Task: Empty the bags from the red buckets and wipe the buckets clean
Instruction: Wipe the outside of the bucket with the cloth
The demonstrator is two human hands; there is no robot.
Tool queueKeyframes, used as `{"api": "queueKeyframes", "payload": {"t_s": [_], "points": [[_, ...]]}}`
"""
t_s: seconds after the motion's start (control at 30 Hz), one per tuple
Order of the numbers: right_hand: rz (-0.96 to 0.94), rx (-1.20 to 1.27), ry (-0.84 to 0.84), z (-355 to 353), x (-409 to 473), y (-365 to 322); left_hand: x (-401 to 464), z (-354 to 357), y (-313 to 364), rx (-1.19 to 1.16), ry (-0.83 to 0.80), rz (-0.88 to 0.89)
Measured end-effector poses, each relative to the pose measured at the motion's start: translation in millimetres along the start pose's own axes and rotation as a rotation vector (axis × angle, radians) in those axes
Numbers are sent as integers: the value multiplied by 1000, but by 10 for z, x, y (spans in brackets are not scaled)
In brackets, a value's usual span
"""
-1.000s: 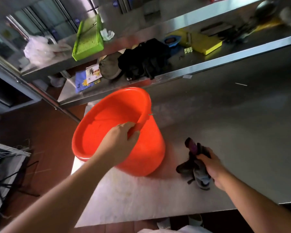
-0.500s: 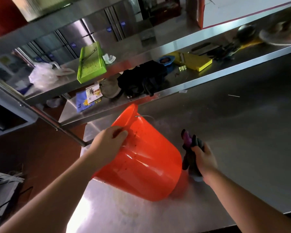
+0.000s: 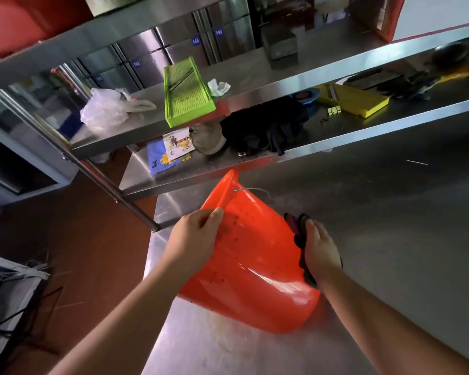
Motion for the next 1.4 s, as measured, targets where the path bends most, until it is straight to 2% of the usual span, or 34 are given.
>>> {"api": "queueKeyframes", "payload": {"t_s": [0.07,0.13,0.27,0.4,0.57,0.7,0.77,0.87,0.93,1.0,1.1,1.2,1.33,1.4], "points": [[-79,-82,-11,144,68,-307,23,-4,-28,-19,-8,9],[-95,-57,9,292,99,-604,18,4,-8,-37,-18,25],[-269,16,-59,686,-3,-1250,77,14,26,-51,-3,17],[-379,-2,61,862,-221,-1636,230,-25,-9,-81,24,-31],[-645,-295,93,859,-493,-1530,295,-27,-45,-141,-16,-52],[-791,-315,120,733,-623,-1126,428,-52,-82,-161,-10,-86],[-759,-302,142,588,-571,-861,490,-77,-107,-125,2,-100],[-608,-355,215,284,-464,-440,509,-60,-114,-135,-42,-118],[-393,-333,243,94,-398,-114,507,-43,-82,-140,-60,-113],[-111,-198,235,-9,-365,198,513,-23,-56,-154,-69,-126],[96,-71,237,-54,-325,362,493,-15,-7,-163,-86,-155],[189,-20,226,-106,-269,370,463,16,16,-233,-164,-235],[195,28,212,-288,-149,322,423,146,-13,-396,-307,-397],[197,45,184,-365,-78,272,400,207,-30,-415,-370,-401]]}}
Point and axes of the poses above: each hand's wrist, its own x-axis towards the middle knuckle, its own z-axis out of the palm, y = z × x, the point moved 8 cm from there along x, towards the middle knuckle, and after that the axes turned 11 degrees about -z, right-handed, at the moved point
